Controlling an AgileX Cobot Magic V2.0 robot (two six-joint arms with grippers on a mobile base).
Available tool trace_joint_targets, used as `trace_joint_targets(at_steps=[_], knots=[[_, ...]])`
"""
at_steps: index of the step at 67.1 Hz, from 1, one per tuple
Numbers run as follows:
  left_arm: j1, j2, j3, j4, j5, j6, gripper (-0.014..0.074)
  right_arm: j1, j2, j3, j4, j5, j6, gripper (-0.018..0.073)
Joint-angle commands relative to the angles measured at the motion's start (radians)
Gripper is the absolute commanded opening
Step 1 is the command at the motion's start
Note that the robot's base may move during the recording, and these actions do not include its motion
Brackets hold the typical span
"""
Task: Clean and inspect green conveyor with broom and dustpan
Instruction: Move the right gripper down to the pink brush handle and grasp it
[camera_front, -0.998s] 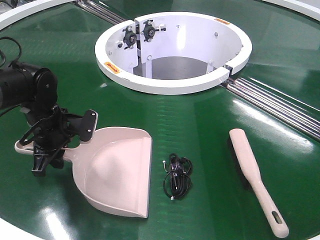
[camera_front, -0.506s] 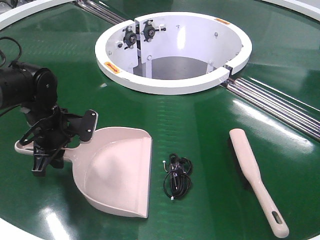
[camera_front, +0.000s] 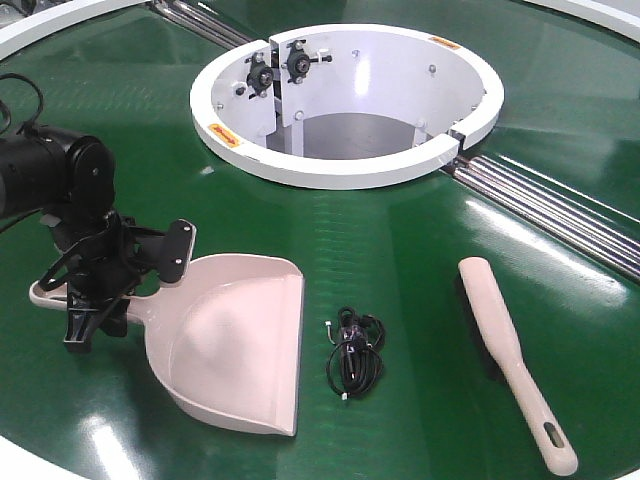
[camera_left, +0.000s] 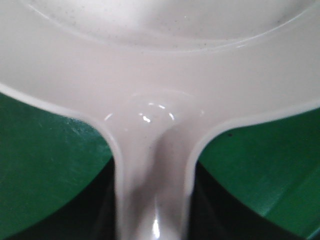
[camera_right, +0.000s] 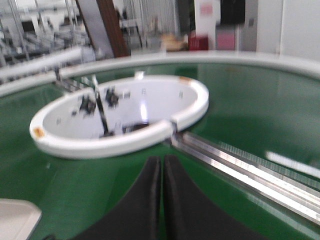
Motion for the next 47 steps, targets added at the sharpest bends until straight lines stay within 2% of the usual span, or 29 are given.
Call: trace_joint_targets(at_steps=[1,9,21,28,35,47], knots=[[-0.009,-0.038,-0.025,-0.014,0.015,0.004,-0.0007,-0.006,0.080,-0.078,0.033,0.027,-0.014,-0.0009],[-0.009,-0.038,-0.025,-0.014,0.015,0.004,-0.0007,-0.006,0.124,-0.075,0.065,0.076,-0.007,-0.0009],[-0.009,-0.038,-0.025,-0.014,0.015,0.004,-0.0007,-0.006,0.175,-0.075,0.047,0.097,-0.013,0.0002],[-0.009,-0.038,-0.025,-0.014,0.015,0.004,-0.0007,-0.006,0.213,-0.075,0.028,0.148,-0.017,0.0046],[-0.009,-0.038,-0.025,-0.014,0.015,0.004,-0.0007,0.006,0.256,-0.076,0.000,0.189,-0.029,0.0132],[-0.009,-0.038,-0.025,-0.014,0.015,0.004,-0.0007,0.093,0.323,-0.102,-0.029,0.227,-0.089,0.0351]])
